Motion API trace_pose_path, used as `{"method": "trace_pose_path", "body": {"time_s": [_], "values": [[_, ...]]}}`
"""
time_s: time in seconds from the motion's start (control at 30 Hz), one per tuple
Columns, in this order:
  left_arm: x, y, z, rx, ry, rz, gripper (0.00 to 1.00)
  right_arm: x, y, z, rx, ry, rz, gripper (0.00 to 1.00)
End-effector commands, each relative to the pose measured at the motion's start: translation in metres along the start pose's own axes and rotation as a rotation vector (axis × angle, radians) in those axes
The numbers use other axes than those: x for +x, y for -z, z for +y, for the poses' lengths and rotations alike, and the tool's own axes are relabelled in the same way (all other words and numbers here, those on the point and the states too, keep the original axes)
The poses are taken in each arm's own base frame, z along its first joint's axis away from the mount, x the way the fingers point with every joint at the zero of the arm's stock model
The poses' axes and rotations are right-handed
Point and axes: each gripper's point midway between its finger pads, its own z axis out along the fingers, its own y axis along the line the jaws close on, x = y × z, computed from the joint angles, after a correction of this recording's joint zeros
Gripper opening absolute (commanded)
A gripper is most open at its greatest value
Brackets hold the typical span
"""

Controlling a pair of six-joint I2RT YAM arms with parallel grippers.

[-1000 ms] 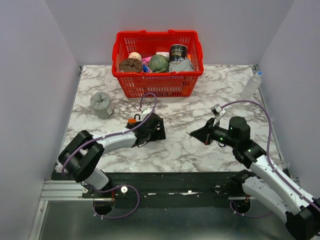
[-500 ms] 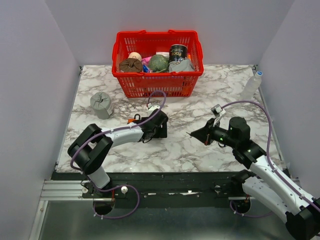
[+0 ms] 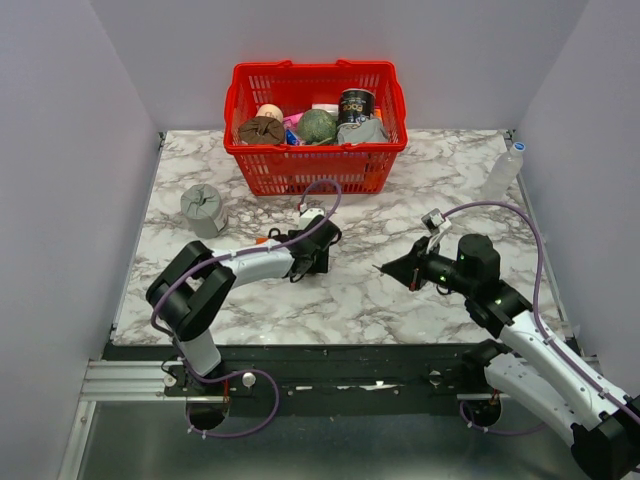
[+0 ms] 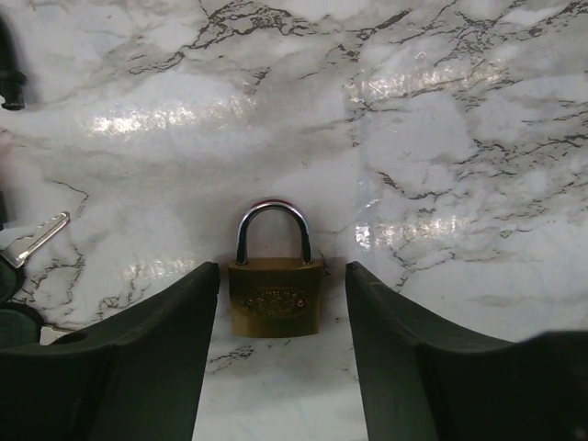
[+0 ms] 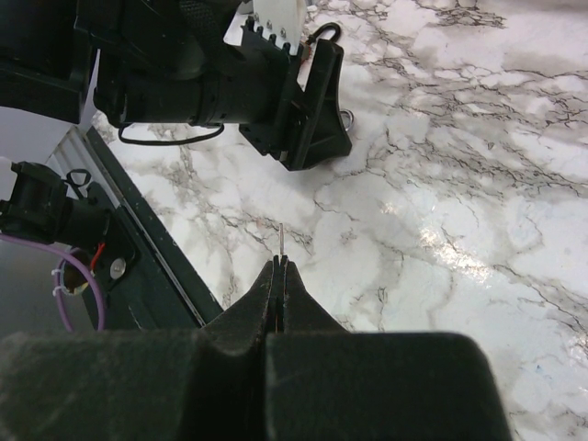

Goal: Unlock with the key

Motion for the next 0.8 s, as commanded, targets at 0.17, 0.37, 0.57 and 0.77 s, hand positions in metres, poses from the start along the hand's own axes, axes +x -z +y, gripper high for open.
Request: {"method": "trace_pose_path", "body": {"time_s": [0.17,0.37,0.57,0.77], "values": [[0.073,-0.009,0.039,-0.109,-0.05,0.214,0.54,0.004,0.001,-0.006,0.02,0.009,-0.003,0.01],[0.081,-0.008,0.036,-0.067,-0.012,0.209,0.08,0.004,0.001,-0.005,0.006,0.043,-0.002,0.01],[0.037,0.01,-0.005,0.117,0.039,0.096,0.0,0.006,-0.002,0.014,-0.069,0.048,-0.013,0.01],[-0.023,0.053,-0.04,0.278,0.046,-0.028,0.0,0.014,-0.02,0.029,-0.043,0.053,-0.031,0.01]]}}
